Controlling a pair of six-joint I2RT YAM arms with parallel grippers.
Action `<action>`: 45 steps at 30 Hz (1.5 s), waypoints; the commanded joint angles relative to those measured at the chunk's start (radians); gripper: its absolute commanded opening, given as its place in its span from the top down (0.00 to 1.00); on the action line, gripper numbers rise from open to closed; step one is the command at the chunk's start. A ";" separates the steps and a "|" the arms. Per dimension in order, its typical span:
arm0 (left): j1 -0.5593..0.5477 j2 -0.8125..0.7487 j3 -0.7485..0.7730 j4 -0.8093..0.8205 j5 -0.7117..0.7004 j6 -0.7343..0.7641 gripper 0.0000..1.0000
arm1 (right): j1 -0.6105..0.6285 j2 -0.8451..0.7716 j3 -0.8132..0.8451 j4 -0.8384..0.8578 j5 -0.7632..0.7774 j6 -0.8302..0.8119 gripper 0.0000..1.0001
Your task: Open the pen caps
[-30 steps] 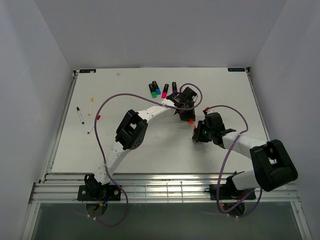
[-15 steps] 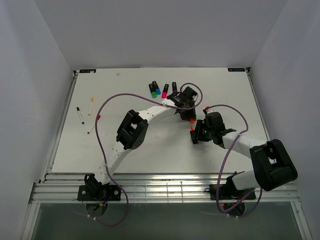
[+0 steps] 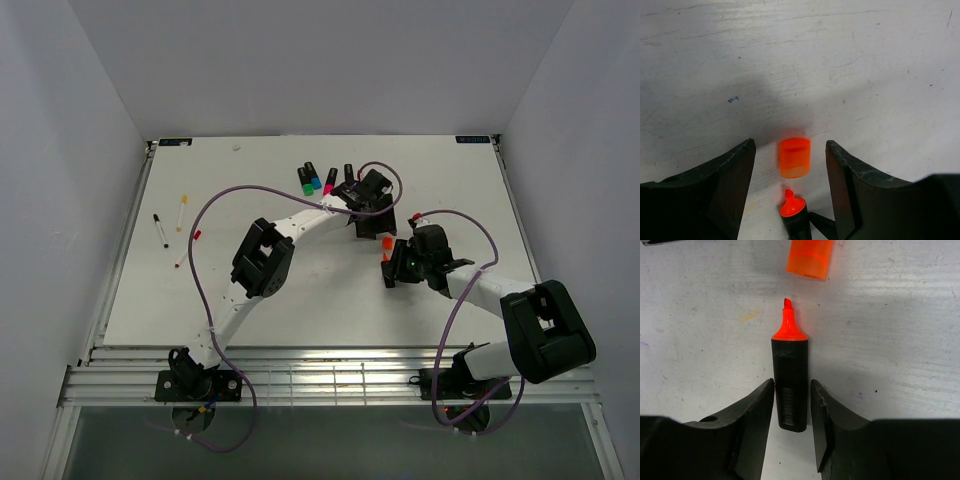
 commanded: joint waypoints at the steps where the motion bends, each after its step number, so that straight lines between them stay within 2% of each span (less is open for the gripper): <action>1: 0.013 -0.016 0.014 -0.034 -0.027 0.017 0.30 | -0.009 -0.011 -0.030 -0.032 0.018 -0.016 0.58; 18: 0.050 -0.130 -0.093 -0.030 -0.102 0.031 0.30 | -0.012 -0.051 -0.082 -0.025 -0.004 0.019 0.60; 20: 0.057 -0.149 -0.096 -0.032 -0.116 0.036 0.29 | -0.010 -0.049 -0.077 -0.026 -0.008 0.030 0.63; 26: 0.117 -0.211 -0.133 -0.031 -0.147 0.045 0.29 | -0.010 -0.048 -0.091 -0.011 -0.030 0.080 0.66; 36: 0.200 -0.283 -0.179 -0.014 -0.176 0.067 0.29 | -0.010 -0.061 -0.100 -0.026 0.036 0.131 0.68; 38: 0.223 -0.288 -0.179 -0.009 -0.176 0.077 0.29 | -0.009 -0.077 -0.103 -0.025 0.027 0.123 0.66; 45: 0.293 -0.295 -0.170 0.008 -0.168 0.140 0.29 | -0.009 -0.198 -0.074 -0.040 0.016 0.058 0.41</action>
